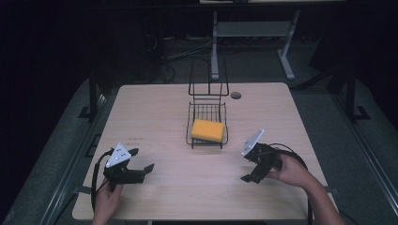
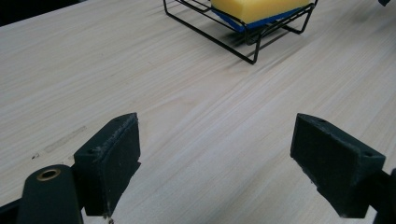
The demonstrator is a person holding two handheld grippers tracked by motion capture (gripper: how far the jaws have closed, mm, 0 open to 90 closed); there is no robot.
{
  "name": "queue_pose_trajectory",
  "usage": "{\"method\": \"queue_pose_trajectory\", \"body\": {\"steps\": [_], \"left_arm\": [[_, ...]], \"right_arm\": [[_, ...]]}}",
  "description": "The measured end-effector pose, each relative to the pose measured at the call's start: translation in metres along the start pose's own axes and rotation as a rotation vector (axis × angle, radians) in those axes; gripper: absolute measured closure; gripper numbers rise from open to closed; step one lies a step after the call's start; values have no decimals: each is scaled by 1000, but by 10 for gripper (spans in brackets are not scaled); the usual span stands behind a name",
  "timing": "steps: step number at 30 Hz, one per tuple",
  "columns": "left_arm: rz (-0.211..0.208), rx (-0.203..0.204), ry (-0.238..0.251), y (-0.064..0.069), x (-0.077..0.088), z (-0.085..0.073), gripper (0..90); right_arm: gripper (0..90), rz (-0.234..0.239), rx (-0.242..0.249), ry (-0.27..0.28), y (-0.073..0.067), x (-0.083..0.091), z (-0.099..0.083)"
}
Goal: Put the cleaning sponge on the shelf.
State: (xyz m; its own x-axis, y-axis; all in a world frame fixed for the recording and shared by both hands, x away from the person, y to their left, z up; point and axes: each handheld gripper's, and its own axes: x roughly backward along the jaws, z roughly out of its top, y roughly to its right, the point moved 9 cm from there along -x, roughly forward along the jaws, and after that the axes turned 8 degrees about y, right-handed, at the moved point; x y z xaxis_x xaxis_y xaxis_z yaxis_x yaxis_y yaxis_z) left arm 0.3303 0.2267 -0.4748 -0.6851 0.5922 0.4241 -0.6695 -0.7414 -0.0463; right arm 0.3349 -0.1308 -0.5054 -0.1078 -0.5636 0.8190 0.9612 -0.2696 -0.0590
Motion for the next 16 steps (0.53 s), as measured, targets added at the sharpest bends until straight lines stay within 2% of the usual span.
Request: {"method": "queue_pose_trajectory", "body": {"steps": [9, 13, 14, 16], "left_arm": [[1, -4, -6, 2, -1, 0, 153], [4, -11, -6, 2, -2, -1, 153], [2, -11, -9, 3, -3, -2, 153], [0, -10, -10, 4, -4, -2, 153]], "right_arm": [[141, -30, -19, -2, -4, 7, -18], [141, -81, -26, -4, -10, 11, -29], [141, -101, -31, 26, -16, 14, -32], [141, -112, -33, 39, -18, 15, -33]]}}
